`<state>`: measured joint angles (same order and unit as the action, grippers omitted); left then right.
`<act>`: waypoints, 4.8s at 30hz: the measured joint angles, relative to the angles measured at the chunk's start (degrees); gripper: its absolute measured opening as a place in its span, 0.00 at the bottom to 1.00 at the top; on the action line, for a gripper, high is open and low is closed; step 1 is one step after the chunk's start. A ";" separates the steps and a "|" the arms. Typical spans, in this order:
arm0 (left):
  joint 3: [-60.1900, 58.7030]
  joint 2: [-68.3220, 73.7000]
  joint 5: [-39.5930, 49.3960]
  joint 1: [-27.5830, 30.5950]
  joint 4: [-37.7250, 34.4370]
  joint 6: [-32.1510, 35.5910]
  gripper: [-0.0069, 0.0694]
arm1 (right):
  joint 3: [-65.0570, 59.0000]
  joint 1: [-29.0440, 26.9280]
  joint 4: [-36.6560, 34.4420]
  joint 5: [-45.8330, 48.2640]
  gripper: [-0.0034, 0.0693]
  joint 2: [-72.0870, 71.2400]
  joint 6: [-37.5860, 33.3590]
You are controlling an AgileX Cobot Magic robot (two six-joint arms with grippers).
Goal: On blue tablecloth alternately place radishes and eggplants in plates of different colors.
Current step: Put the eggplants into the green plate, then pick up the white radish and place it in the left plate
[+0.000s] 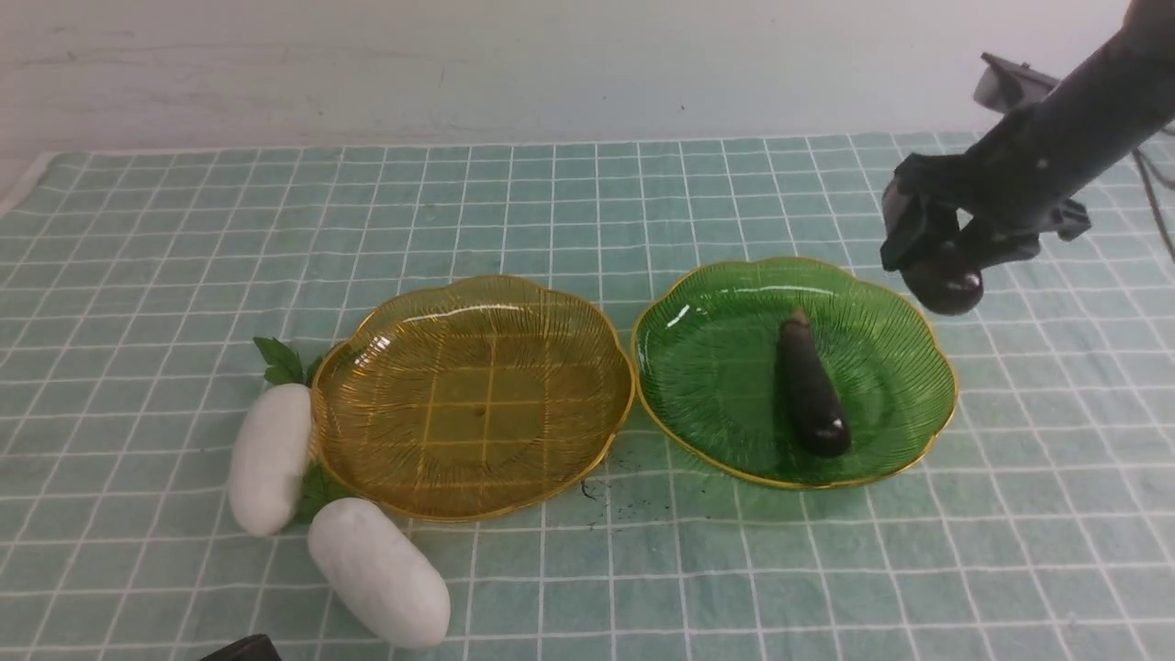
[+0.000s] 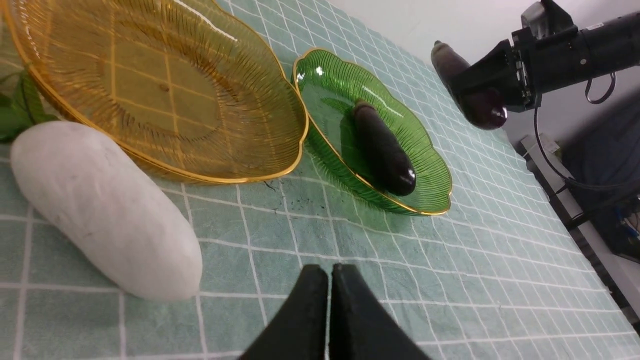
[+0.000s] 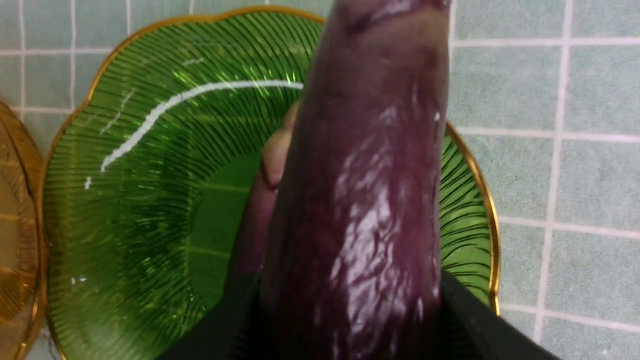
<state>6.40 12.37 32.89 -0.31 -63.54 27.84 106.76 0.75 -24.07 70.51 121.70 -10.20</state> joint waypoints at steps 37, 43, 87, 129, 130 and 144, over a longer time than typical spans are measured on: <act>19.83 15.81 24.08 0.00 35.51 -24.84 0.08 | -25.13 10.14 14.72 0.51 0.64 -35.57 8.70; 22.55 28.93 23.96 0.00 42.11 -30.87 0.16 | -37.55 10.44 14.65 0.86 0.57 -48.49 8.26; 27.94 74.47 2.63 0.00 1.33 -4.08 0.83 | -50.19 10.44 17.26 1.22 0.54 -59.23 6.80; 28.71 63.84 14.30 0.04 20.33 -9.39 0.60 | -50.19 10.44 17.26 1.22 0.54 -59.23 7.80; 29.52 62.23 16.17 0.04 22.28 -10.53 0.60 | -50.19 10.44 17.26 1.22 0.54 -59.23 7.80; 61.00 63.41 30.23 0.04 38.65 -22.41 0.47 | -50.19 10.44 17.26 -0.11 0.54 -59.23 7.80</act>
<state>67.41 75.77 63.12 -0.27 -24.88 5.43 56.57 11.20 -6.81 70.39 62.47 -2.40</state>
